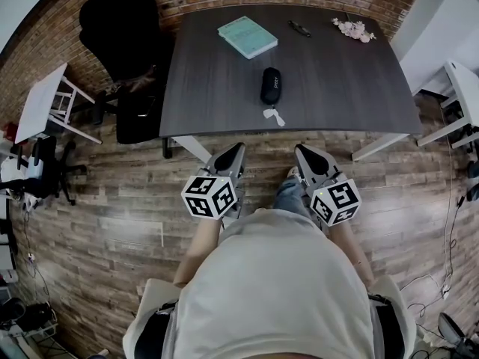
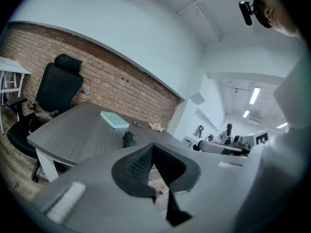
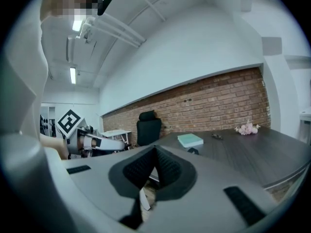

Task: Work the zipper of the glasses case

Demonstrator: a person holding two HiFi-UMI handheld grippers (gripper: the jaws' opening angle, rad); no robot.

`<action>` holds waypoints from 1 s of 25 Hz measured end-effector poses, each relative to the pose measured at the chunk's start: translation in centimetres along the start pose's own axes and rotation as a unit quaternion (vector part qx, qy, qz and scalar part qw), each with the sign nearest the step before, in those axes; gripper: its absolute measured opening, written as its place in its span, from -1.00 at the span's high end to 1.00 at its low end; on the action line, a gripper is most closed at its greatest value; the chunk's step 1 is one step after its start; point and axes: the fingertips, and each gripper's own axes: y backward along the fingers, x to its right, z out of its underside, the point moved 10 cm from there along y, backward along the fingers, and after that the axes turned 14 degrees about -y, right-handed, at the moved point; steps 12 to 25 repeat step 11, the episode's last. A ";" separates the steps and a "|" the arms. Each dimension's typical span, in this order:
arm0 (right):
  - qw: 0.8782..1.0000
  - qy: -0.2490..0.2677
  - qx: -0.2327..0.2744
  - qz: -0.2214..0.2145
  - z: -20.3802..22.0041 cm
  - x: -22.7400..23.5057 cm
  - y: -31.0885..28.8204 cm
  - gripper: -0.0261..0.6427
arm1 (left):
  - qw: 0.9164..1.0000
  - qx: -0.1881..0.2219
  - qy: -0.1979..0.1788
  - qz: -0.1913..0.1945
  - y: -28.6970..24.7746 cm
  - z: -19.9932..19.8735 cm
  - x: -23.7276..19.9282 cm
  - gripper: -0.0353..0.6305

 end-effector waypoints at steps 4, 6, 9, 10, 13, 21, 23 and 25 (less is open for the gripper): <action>1.000 0.004 0.000 -0.001 -0.2 -0.1 -0.2 0.92 | 1.000 -0.001 0.003 0.000 -0.1 0.0 -0.3 0.86; 1.000 0.004 0.000 -0.001 -0.2 -0.1 -0.3 0.92 | 1.000 -0.001 0.004 -0.001 -0.2 0.0 -0.4 0.86; 1.000 0.003 0.000 0.002 -0.2 0.2 -0.4 0.92 | 1.000 -0.002 0.005 0.000 -0.4 -0.1 -0.6 0.86; 1.000 0.002 0.000 0.003 -0.3 0.3 -0.5 0.92 | 1.000 -0.002 0.006 0.000 -0.5 -0.1 -0.6 0.86; 1.000 0.002 -0.001 0.004 -0.3 0.4 -0.5 0.92 | 1.000 -0.002 0.006 0.000 -0.6 -0.2 -0.7 0.86; 1.000 0.002 -0.001 0.004 -0.3 0.4 -0.5 0.92 | 1.000 -0.002 0.006 0.000 -0.6 -0.2 -0.7 0.86; 1.000 0.002 -0.001 0.004 -0.3 0.4 -0.5 0.92 | 1.000 -0.002 0.006 0.000 -0.6 -0.2 -0.7 0.86; 1.000 0.002 -0.001 0.004 -0.3 0.4 -0.5 0.92 | 1.000 -0.002 0.006 0.000 -0.6 -0.2 -0.7 0.86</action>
